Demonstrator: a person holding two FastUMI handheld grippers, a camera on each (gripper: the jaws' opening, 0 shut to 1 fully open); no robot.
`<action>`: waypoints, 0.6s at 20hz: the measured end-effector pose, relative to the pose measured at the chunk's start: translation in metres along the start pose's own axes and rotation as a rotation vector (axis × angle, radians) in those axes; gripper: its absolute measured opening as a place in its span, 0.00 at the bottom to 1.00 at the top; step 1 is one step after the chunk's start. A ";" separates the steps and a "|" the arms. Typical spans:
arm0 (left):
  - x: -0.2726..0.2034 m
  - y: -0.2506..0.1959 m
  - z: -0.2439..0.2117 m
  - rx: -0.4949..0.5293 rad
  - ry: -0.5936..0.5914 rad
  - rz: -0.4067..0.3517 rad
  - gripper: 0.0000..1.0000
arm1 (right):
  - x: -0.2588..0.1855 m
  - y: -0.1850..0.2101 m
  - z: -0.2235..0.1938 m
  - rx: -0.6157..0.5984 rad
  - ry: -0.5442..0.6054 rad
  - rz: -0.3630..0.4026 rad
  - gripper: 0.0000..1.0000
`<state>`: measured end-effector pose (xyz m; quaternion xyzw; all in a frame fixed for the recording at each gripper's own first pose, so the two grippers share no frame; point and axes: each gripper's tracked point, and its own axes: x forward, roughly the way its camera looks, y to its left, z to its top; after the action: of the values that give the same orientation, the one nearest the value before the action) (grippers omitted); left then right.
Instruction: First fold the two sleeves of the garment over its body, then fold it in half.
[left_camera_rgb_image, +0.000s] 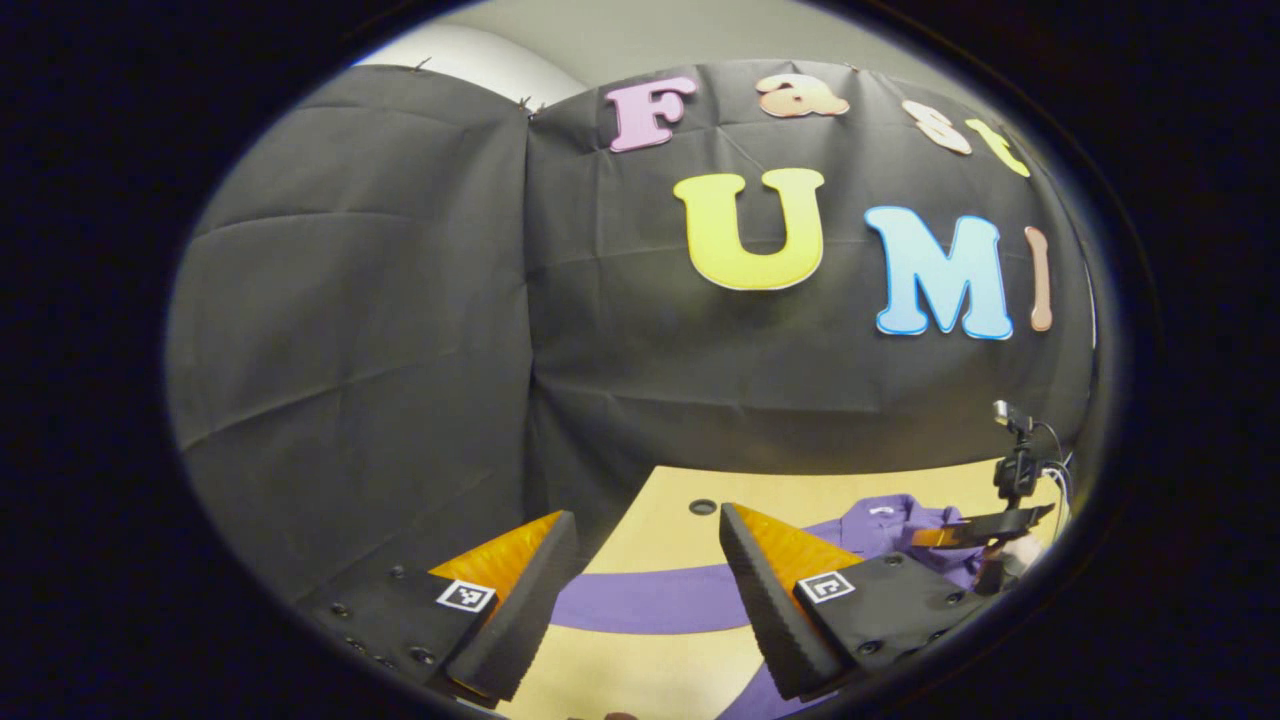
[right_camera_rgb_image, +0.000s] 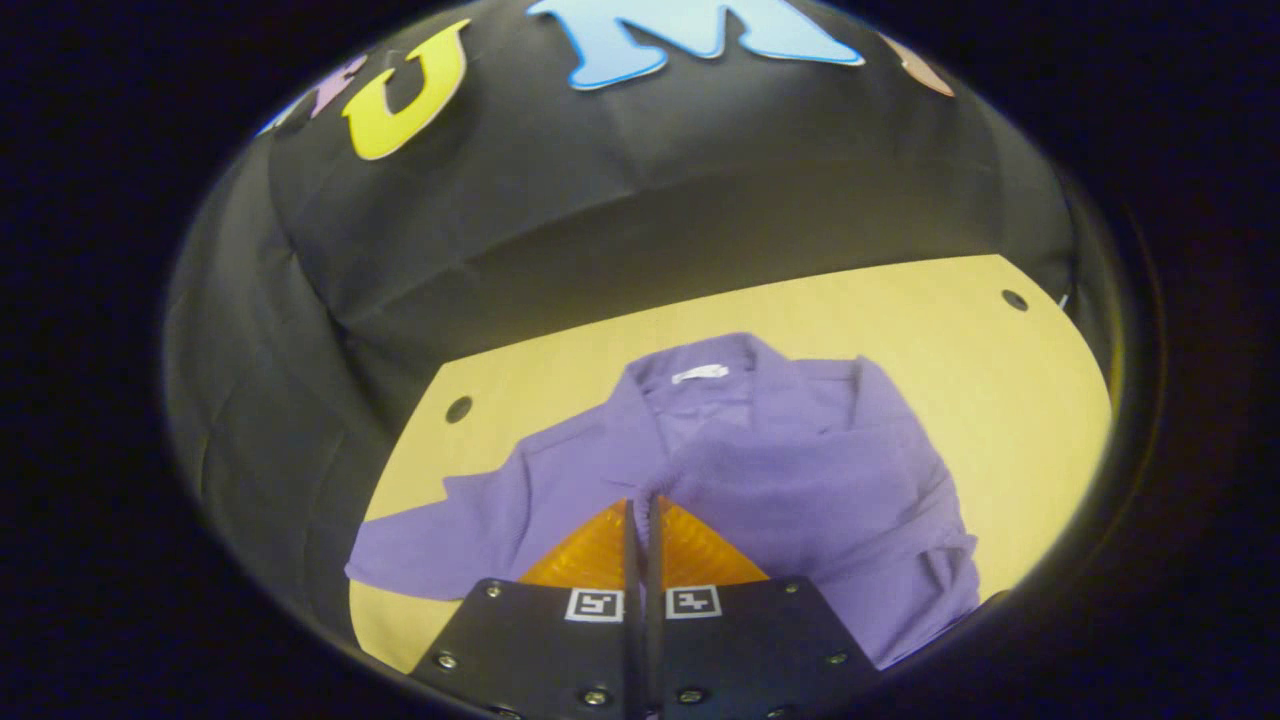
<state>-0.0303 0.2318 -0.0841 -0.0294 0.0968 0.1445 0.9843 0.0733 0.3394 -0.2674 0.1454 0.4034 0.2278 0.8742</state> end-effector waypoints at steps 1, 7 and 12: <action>0.000 0.008 -0.002 -0.003 0.002 0.007 0.99 | 0.006 0.015 -0.007 -0.017 0.012 0.016 0.01; -0.005 0.049 -0.024 -0.029 0.023 0.074 0.98 | 0.026 0.078 -0.046 -0.101 0.096 0.102 0.04; -0.009 0.075 -0.045 -0.034 0.049 0.129 0.98 | 0.053 0.095 -0.081 -0.191 0.179 0.115 0.01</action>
<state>-0.0689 0.2970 -0.1287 -0.0432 0.1202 0.2086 0.9696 0.0144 0.4532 -0.3108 0.0637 0.4472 0.3270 0.8301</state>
